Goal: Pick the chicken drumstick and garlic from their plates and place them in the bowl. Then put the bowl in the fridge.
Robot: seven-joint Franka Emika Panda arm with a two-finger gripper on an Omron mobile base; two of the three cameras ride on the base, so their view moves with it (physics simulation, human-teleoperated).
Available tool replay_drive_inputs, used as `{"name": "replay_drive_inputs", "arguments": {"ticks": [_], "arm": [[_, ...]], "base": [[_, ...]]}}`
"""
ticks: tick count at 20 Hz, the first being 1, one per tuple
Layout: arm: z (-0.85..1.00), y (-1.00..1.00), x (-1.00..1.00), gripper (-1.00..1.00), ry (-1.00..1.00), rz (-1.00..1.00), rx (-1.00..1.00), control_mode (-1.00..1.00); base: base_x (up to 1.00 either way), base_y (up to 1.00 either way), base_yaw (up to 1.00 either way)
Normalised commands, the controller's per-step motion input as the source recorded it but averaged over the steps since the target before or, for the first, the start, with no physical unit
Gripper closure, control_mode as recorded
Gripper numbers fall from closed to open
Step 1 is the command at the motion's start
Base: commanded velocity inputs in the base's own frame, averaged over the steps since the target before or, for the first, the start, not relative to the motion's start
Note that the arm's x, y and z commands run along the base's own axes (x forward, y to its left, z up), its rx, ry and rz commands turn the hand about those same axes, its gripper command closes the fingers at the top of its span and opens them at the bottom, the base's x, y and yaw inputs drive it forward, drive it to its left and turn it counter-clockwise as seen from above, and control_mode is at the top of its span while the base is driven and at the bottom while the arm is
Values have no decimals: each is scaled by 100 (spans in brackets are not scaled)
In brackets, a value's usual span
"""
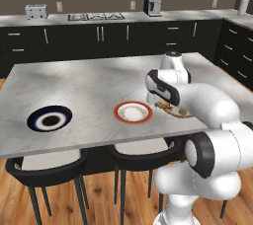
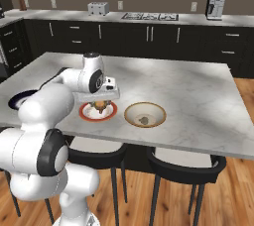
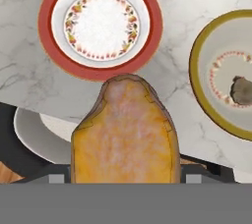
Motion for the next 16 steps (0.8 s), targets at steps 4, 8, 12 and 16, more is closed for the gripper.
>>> {"name": "replay_drive_inputs", "arguments": {"ticks": [4,8,12,16], "arm": [[0,-80,6,100,0,0,5,-100],[0,-76,15,100,0,0,7,-100],[-3,-62,30,100,0,-9,8,-100],[-8,-51,35,100,2,-19,8,-100]], "base": [[0,0,0],[0,0,0],[0,0,0],[0,0,0]]}}
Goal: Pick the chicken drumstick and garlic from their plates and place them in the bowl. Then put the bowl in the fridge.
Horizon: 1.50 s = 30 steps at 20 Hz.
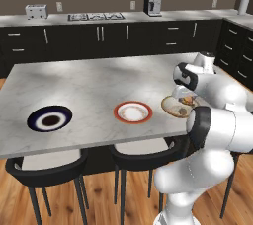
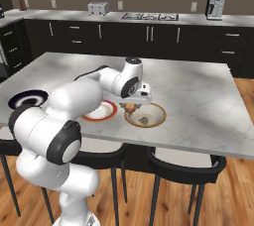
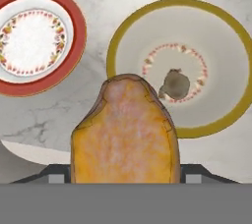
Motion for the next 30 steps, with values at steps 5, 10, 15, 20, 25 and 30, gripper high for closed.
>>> {"name": "replay_drive_inputs", "arguments": {"ticks": [5,10,15,20,25,30], "arm": [[-23,-14,42,100,11,-37,1,-100],[-25,-9,40,100,17,-38,0,-100],[-26,-8,37,100,11,-31,5,-100],[-11,-11,37,100,0,-22,17,-100],[-21,-1,28,100,0,-23,11,-100],[-23,0,22,100,0,-21,1,-100]], "base": [[0,0,0],[0,0,0],[0,0,0],[0,0,0],[0,0,0],[0,0,0]]}}
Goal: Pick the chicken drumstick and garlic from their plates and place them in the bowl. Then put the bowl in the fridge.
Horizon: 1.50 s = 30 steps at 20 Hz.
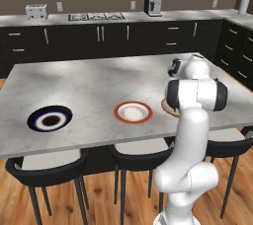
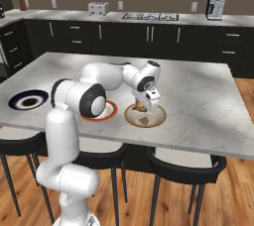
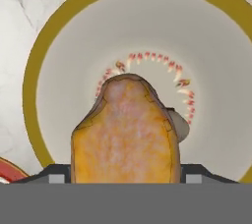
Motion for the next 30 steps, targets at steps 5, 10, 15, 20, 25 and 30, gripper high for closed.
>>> {"name": "replay_drive_inputs", "arguments": {"ticks": [5,10,15,20,25,30], "arm": [[-27,0,20,100,0,-17,0,-100],[-31,0,10,100,0,-11,0,-100],[-28,-3,10,100,0,-5,0,-100],[-19,-10,8,100,0,-2,0,-100],[-16,-12,5,100,0,0,0,-100],[-13,-9,0,-100,1,0,0,-100]], "base": [[0,0,0],[0,0,0],[0,0,0],[0,0,0],[0,0,0],[0,0,0]]}}
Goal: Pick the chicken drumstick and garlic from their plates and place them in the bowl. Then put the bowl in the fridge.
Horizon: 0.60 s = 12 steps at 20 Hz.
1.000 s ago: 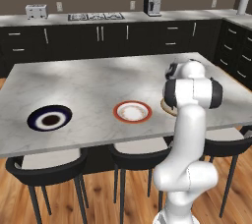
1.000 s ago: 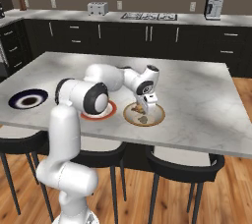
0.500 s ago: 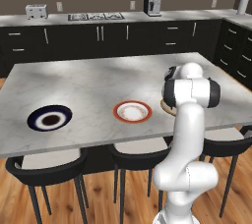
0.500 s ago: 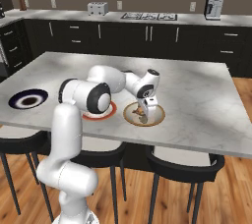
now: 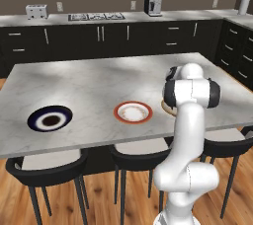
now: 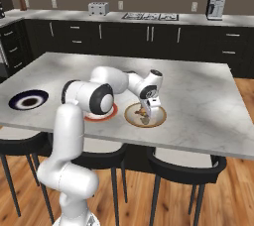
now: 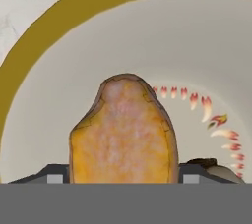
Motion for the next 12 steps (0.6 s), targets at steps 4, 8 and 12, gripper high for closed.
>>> {"name": "replay_drive_inputs", "arguments": {"ticks": [4,8,12], "arm": [[-10,-11,0,-100,4,0,0,-100],[-1,-10,0,-100,1,0,0,-100],[8,-7,-9,-100,0,0,0,-100]], "base": [[0,0,0],[0,0,0],[0,0,0]]}}
